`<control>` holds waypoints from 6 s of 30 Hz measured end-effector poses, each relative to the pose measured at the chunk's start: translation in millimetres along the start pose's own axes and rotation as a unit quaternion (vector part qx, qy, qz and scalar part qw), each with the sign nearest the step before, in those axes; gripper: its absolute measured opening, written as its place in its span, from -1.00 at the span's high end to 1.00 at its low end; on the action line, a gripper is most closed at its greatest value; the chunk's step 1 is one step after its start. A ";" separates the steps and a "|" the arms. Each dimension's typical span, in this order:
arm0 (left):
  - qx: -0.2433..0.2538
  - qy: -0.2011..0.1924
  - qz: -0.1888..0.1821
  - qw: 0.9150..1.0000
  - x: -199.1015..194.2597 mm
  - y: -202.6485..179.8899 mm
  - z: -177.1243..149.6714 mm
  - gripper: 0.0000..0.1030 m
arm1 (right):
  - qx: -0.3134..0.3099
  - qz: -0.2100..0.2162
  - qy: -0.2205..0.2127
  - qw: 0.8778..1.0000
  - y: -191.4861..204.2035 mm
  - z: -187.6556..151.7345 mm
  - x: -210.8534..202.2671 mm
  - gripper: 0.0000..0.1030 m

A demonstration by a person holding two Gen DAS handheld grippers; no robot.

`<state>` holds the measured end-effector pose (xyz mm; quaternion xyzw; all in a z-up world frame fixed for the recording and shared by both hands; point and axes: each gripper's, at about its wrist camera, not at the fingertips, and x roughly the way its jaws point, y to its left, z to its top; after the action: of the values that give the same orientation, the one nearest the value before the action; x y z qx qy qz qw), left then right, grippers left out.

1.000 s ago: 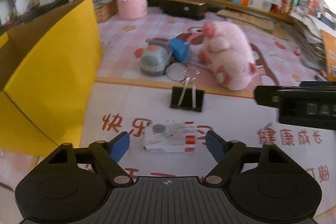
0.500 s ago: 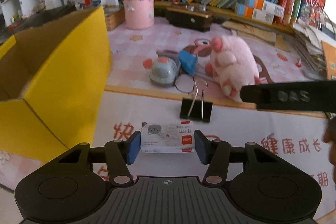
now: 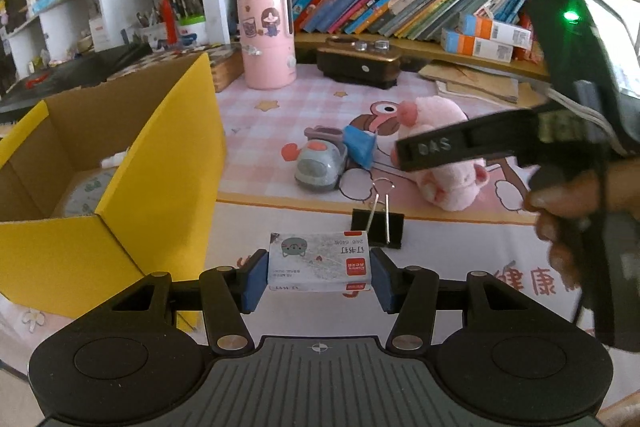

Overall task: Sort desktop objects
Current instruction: 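Grasp the pink plush pig with the right tool while the left tool holds the card box, then carry the card box and pink pig toward the yellow box with both tools, then lower both tools into the yellow box and open them to release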

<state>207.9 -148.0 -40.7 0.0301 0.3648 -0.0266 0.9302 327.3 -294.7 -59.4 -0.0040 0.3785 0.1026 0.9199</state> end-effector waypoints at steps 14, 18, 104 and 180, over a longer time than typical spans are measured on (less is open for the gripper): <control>0.004 -0.011 -0.010 1.000 -8.9 -3.9 -3.1 -0.02 | 0.012 0.020 -0.001 1.000 -7.7 9.7 -8.6 -0.02; 0.004 -0.019 -0.017 1.000 -12.9 -6.0 -3.0 -0.02 | 0.021 0.023 -0.014 0.999 -9.6 8.9 -31.7 -0.02; -0.101 -0.072 -0.028 0.992 -197.2 205.4 -145.6 -0.02 | -0.013 0.078 0.046 0.996 257.6 -157.3 -197.7 -0.04; -0.087 0.023 0.100 0.991 4.4 222.0 30.2 -0.03 | -0.099 0.204 0.169 0.959 306.8 103.3 87.5 -0.08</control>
<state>247.4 70.8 -13.5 -0.0138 0.3822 0.0987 0.9187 400.9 30.7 -25.2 -0.0354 0.5092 0.3231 0.7969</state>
